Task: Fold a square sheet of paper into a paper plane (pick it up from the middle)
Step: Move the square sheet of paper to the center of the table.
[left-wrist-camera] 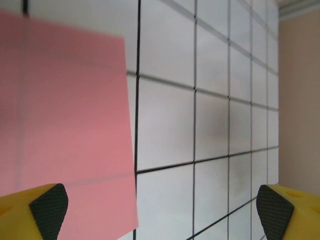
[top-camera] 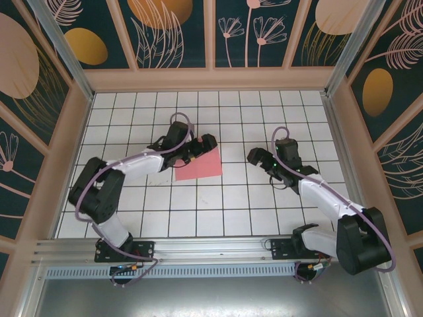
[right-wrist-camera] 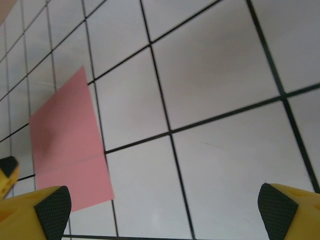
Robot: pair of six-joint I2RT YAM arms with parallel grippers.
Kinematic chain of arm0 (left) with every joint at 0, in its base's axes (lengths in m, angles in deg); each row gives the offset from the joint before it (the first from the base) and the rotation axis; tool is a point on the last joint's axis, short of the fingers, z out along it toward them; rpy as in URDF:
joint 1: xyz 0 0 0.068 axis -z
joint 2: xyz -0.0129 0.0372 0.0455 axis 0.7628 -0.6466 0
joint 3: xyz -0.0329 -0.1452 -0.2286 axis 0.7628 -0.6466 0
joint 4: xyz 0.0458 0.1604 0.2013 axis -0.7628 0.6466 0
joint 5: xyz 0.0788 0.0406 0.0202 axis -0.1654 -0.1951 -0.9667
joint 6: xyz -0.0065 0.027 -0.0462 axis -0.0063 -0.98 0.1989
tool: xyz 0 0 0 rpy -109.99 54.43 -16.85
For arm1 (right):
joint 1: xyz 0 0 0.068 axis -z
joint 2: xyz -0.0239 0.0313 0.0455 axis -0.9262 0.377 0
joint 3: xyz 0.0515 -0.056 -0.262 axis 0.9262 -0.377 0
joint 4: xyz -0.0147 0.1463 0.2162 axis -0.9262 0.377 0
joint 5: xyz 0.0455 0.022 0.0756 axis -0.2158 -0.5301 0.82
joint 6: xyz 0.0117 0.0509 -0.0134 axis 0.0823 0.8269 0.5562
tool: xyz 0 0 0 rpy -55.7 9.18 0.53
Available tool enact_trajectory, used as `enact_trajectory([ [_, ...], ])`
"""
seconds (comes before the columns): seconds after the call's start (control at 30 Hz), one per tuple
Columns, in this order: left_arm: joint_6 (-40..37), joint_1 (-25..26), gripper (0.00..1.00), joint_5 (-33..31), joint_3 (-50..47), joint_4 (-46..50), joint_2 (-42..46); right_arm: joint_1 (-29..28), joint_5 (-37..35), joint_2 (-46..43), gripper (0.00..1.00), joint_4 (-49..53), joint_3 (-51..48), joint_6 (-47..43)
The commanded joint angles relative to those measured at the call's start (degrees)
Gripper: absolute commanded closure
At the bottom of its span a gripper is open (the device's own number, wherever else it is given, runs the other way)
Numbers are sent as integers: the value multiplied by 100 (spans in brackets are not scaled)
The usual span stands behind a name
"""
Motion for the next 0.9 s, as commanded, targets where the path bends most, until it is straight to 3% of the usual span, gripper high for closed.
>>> enact_trajectory([
  [0.0,-222,-14,1,-1241,-241,464,687,-200,261,214,2,-370,369,-40],
  [0.27,-447,-37,1,-3037,-850,922,1928,-765,135,1346,4,-515,1187,-46],
  [0.4,-403,-190,1,-3436,-1281,905,2532,-1005,149,1991,4,-482,1698,-88],
  [0.67,-19,-901,1,-2877,-2130,643,3380,-1385,357,3211,7,-300,2908,-195],
  [0.87,36,-1006,1,-2808,-2354,772,3797,-1434,747,4094,9,-92,3799,-156],
])
